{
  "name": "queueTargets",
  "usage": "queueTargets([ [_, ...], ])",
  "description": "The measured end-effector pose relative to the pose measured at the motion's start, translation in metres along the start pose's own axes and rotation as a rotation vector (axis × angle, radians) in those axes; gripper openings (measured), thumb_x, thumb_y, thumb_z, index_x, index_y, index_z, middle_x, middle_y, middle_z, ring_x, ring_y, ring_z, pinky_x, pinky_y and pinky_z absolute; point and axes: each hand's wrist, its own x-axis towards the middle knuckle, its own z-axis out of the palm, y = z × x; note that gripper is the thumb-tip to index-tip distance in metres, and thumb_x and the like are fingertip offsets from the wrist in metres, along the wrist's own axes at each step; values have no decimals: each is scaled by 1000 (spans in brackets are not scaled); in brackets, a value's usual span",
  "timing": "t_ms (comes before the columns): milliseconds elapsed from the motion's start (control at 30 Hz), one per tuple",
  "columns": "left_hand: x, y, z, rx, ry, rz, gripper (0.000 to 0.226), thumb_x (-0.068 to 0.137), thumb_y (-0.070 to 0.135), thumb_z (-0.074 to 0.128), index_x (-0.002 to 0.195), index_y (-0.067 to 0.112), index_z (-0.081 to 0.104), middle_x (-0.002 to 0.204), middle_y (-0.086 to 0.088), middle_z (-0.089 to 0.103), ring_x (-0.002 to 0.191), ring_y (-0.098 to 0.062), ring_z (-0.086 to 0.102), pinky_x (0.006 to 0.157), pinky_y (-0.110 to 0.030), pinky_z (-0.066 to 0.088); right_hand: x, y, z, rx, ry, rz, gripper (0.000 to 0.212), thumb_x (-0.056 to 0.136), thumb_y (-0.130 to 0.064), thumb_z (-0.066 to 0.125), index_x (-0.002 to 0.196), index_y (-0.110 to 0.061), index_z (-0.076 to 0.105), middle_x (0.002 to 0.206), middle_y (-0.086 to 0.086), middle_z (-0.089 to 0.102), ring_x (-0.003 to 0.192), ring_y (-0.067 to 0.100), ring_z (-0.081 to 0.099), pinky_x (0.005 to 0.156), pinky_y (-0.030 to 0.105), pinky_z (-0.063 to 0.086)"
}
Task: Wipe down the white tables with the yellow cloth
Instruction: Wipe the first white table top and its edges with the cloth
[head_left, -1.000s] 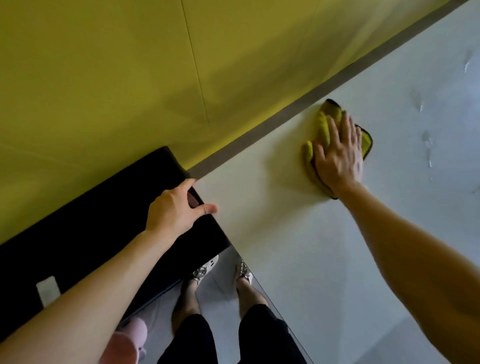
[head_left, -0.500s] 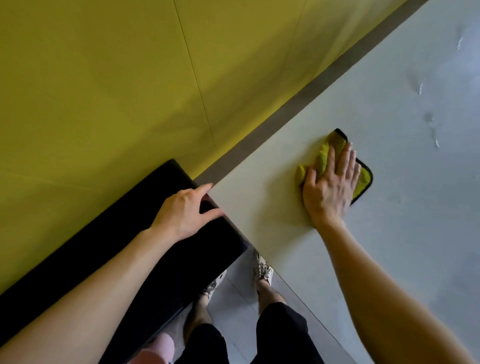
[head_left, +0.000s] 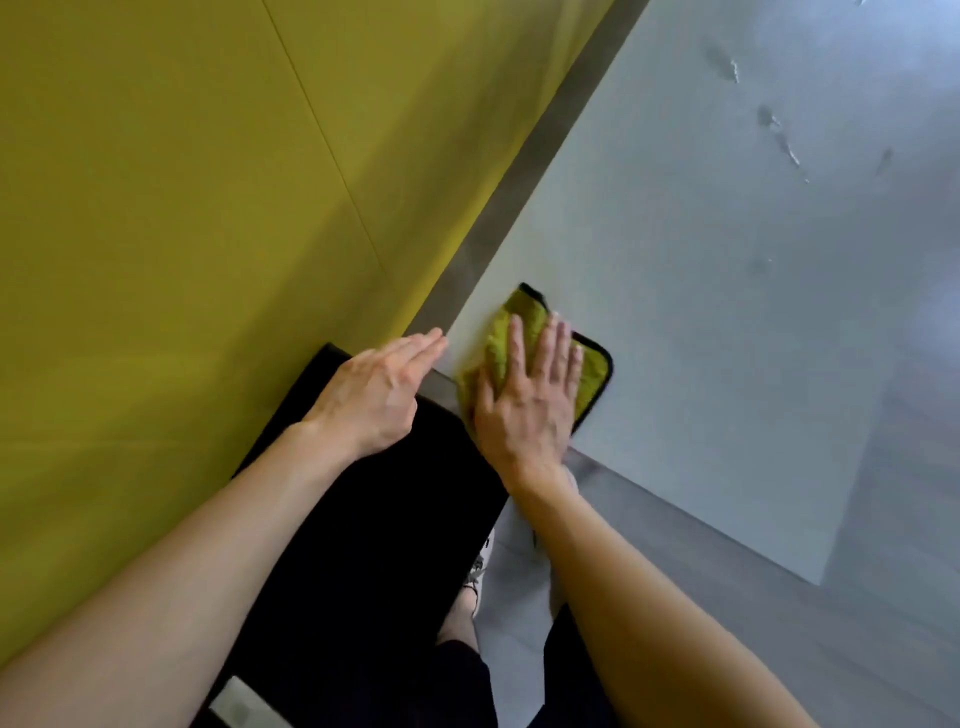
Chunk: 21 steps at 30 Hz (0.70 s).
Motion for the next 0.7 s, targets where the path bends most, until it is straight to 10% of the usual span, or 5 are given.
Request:
queueTargets([
  [133, 5, -12, 1, 9, -25, 81, 77, 85, 7, 34, 160, 9, 51, 163, -9, 56, 154, -28, 49, 118, -52, 51, 0, -4, 9, 7, -7, -295, 71, 111, -58, 34, 174, -27, 23, 182, 13, 9, 170, 30, 4, 137, 51, 8],
  [333, 3, -15, 1, -51, -100, 36, 96, 86, -6, 48, 175, 22, 23, 178, 5, 32, 165, -12, 27, 129, -26, 22, -39, 38, 9, 39, 179, 246, 75, 107, -50, 46, 173, -19, 28, 180, 20, 14, 169, 35, 9, 135, 58, 12],
  [533, 8, -19, -8, -31, -101, 76, 85, 87, -6, 47, 166, 25, 43, 171, 10, 44, 163, -7, 28, 122, -40, 46, -16, -8, 17, 44, 51, -261, 74, 109, -54, 47, 173, -22, 29, 181, 17, 12, 169, 34, 8, 137, 53, 9],
  [700, 2, -22, -11, 14, -109, 92, 95, 88, -3, 51, 174, 28, 23, 179, 11, 27, 164, -10, 28, 130, -38, 37, -36, 88, -7, -22, 111, 81, 78, 103, -56, 40, 173, -24, 29, 181, 15, 14, 169, 32, 9, 134, 59, 15],
])
